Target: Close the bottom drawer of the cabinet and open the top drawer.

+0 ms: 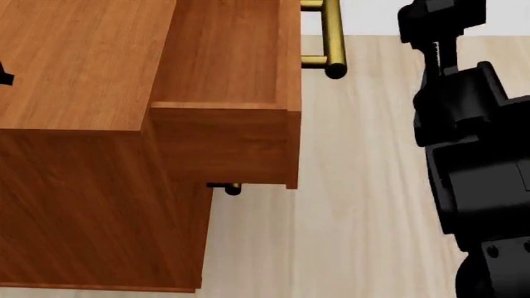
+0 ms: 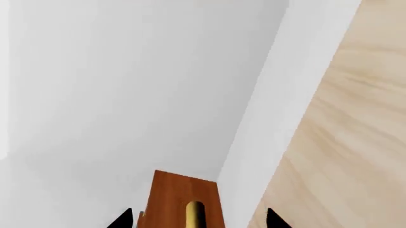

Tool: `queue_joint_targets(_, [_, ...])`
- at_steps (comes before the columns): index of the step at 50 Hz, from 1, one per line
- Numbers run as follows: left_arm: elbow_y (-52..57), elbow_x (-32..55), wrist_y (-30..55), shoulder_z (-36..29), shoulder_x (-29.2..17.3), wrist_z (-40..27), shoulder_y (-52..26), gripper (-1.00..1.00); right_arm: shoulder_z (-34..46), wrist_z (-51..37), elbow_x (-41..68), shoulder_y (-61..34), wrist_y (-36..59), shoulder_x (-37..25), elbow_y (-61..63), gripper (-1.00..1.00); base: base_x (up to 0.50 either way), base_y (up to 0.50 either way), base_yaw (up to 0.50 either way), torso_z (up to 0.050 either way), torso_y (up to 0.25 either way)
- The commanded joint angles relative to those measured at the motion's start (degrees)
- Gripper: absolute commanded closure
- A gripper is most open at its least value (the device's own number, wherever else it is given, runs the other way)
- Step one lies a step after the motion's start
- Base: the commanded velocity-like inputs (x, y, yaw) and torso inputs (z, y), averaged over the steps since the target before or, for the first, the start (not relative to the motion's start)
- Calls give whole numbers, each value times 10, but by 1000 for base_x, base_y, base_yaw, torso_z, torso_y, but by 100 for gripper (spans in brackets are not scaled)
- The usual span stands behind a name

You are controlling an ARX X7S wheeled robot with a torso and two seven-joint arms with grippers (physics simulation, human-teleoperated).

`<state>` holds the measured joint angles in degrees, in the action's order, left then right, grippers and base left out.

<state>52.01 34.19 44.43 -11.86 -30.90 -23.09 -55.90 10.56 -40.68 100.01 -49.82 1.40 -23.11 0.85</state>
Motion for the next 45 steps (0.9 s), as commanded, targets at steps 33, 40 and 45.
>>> queue_joint_targets(33, [-5, 1, -20, -6, -7, -3, 11, -100, 170, -77, -152, -229, 216, -117, 8, -100, 0, 0, 0, 0, 0])
queue_joint_targets(40, [-4, 2, -23, -7, -6, -4, 13, -100, 217, -74, -165, -297, 297, -129, -13, -100, 0, 0, 0, 0, 0])
queue_joint_targets(45, [-4, 2, -27, -7, -7, -5, 17, -100, 241, -68, -174, -334, 337, -131, -29, -100, 0, 0, 0, 0, 0])
